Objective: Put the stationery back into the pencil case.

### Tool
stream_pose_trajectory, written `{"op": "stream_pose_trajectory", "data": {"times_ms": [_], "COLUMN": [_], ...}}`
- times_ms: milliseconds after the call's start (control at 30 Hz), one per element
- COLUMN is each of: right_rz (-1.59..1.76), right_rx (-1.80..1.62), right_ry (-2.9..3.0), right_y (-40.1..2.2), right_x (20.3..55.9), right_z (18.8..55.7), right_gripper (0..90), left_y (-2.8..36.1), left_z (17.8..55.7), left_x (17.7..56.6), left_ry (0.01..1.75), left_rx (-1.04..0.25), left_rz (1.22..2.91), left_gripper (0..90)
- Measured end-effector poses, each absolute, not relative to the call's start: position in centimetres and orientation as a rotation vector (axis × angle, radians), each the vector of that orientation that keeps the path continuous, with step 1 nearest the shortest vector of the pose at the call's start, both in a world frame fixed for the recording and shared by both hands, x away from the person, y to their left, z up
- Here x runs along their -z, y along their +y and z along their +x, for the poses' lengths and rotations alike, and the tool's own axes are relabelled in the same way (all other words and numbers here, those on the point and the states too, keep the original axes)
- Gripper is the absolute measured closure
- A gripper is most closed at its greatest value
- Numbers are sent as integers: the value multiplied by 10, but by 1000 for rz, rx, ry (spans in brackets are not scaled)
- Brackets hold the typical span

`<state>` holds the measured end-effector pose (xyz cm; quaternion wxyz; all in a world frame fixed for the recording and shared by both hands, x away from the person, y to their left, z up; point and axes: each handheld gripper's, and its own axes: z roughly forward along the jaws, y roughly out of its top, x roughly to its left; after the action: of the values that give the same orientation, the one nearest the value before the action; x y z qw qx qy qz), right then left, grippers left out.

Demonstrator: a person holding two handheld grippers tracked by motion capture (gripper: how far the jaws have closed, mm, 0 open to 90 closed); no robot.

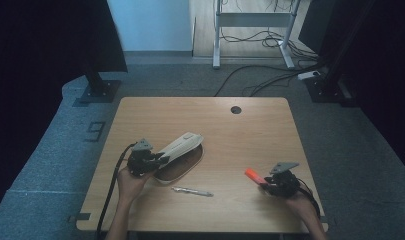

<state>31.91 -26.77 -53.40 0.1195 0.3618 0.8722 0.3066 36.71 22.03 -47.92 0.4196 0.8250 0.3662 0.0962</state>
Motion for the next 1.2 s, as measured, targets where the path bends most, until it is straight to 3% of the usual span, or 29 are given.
{"op": "stream_pose_trajectory", "data": {"times_ms": [567,1200], "right_rz": [1069,964], "right_rx": [-977,-1032], "right_ry": [2504,2556], "right_y": [-261,-211], "right_x": [517,505], "right_z": [321,349], "right_gripper": [655,654], "left_y": [222,221], "left_z": [366,365], "left_x": [477,477], "left_ry": [928,926], "left_rx": [-268,-268], "left_rz": [2057,2059], "left_gripper": [757,756]}}
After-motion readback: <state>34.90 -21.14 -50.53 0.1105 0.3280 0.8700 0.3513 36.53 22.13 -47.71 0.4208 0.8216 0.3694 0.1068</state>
